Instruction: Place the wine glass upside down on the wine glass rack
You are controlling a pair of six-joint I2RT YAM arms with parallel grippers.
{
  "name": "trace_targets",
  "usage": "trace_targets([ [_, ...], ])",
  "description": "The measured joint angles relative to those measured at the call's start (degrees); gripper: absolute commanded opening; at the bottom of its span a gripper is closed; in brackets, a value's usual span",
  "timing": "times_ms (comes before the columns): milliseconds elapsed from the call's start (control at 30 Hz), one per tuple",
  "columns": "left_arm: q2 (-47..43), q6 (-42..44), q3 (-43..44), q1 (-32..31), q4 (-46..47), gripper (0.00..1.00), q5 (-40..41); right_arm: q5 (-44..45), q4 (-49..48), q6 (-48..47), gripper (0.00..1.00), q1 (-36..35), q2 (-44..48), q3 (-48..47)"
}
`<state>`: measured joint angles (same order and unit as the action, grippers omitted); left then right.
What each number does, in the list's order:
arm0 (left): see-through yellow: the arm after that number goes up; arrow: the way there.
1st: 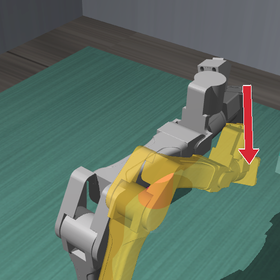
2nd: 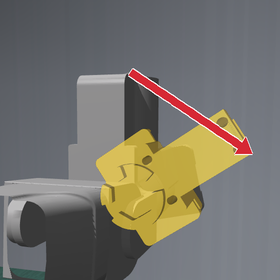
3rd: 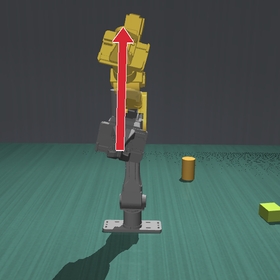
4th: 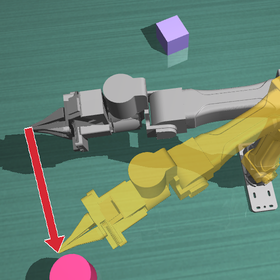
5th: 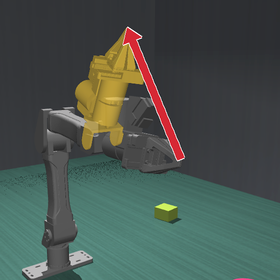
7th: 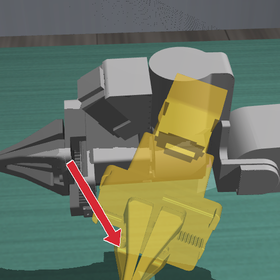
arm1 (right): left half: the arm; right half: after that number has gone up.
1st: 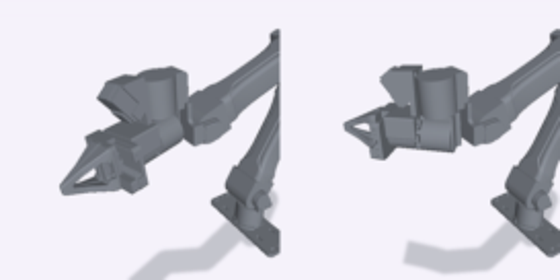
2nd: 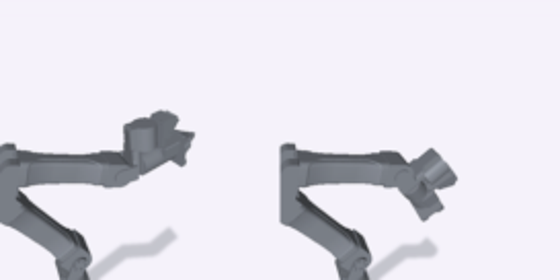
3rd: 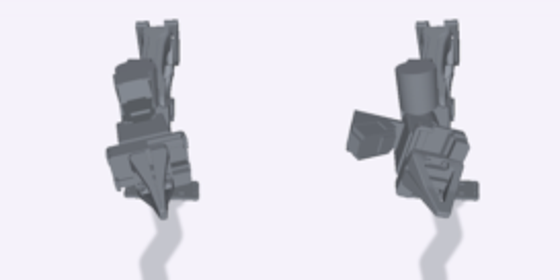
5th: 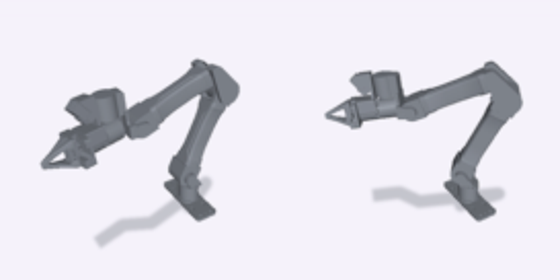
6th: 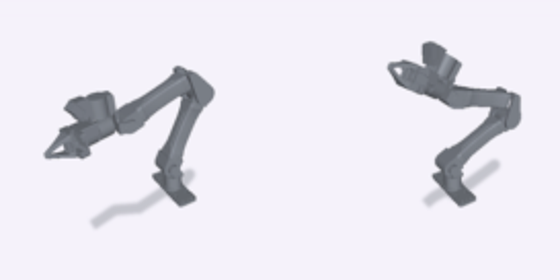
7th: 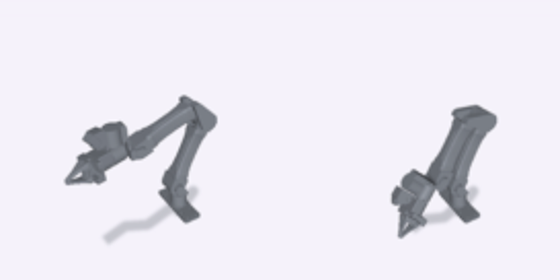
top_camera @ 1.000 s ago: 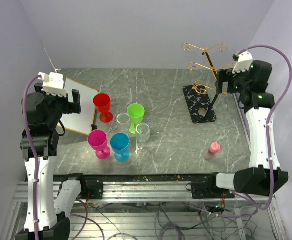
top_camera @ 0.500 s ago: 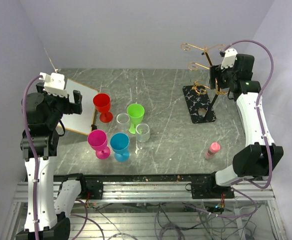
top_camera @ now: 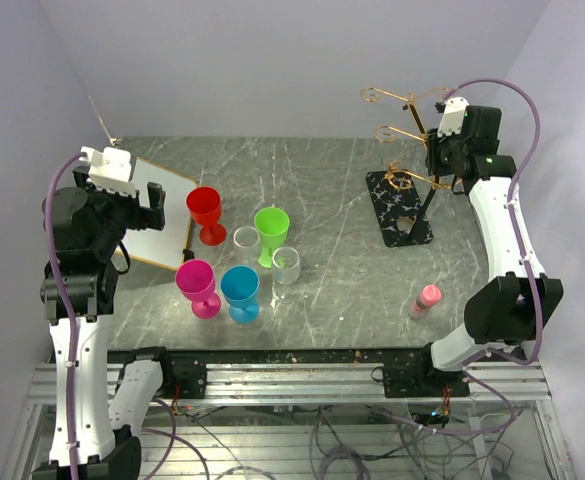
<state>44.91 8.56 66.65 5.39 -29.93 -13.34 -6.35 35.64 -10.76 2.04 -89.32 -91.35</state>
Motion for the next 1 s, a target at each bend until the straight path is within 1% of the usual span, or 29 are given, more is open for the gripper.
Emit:
trace_targets([
  [133,-0.7,0.7,-0.4,0.0,-0.3,0.99,0.0,1.2,1.5,0.8,0.05,0.1,-0.8,-1.6],
  [200,-0.9,1.3,-0.5,0.0,-0.6,0.99,0.0,1.6,1.8,1.2,0.00,0.1,-0.8,-1.7],
  [533,-2.1,3.2,-3.8,0.0,-2.8,0.99,-2.9,1.5,3.0,3.1,0.00,-1.6,0.7,-1.6],
  [767,-1.9,4.1,-4.7,0.0,-3.6,0.99,-4.0,1.0,6.8,6.4,0.00,-2.8,2.6,-1.5],
  [1000,-1.9,4.5,-5.1,0.0,-3.9,0.99,-4.5,2.5,8.5,10.1,0.00,-4.6,3.4,-1.4],
])
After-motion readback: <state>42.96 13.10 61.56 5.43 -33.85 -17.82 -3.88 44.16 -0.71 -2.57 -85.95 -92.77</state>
